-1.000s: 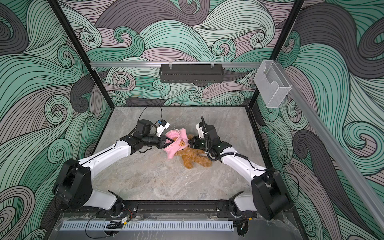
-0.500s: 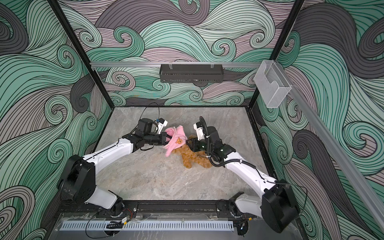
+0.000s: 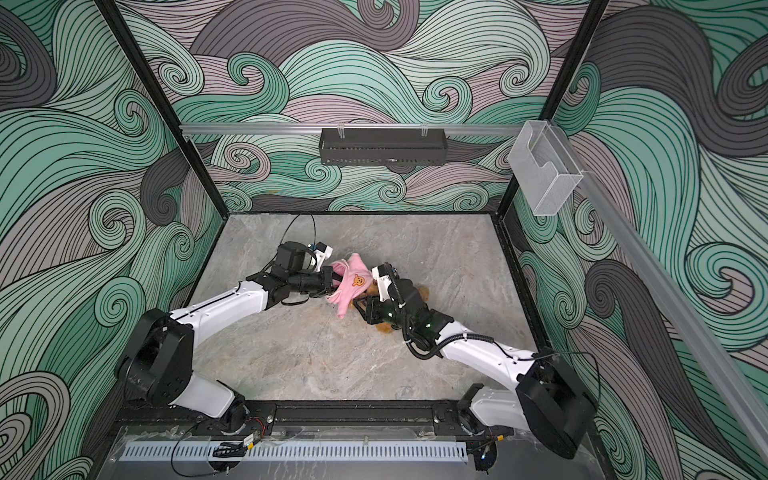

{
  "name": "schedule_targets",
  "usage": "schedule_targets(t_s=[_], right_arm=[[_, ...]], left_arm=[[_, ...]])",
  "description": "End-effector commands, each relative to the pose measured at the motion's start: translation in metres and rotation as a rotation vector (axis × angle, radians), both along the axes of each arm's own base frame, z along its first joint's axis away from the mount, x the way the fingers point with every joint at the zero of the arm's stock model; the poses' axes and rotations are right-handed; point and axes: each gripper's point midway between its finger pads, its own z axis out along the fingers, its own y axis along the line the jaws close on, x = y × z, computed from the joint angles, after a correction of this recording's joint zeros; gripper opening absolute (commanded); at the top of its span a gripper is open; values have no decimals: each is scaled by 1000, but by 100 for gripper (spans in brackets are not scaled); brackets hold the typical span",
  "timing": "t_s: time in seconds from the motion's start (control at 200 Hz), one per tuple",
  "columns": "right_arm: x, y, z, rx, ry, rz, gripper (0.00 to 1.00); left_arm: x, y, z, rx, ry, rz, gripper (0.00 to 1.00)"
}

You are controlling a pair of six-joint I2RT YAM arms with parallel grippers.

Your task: Dress the teddy bear

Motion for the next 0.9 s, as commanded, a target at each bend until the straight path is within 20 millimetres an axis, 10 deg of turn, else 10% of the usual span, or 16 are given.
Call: schedule_targets(t_s=[0.0,0.895], right_arm=[[11,6,20,101,-16,-53,32],[17,22,36,183,-60,-25,23]], left_arm=[[-5,-5,2,-3,-3,-24,0],[-10,-10,-4,35,-1,-54,0]])
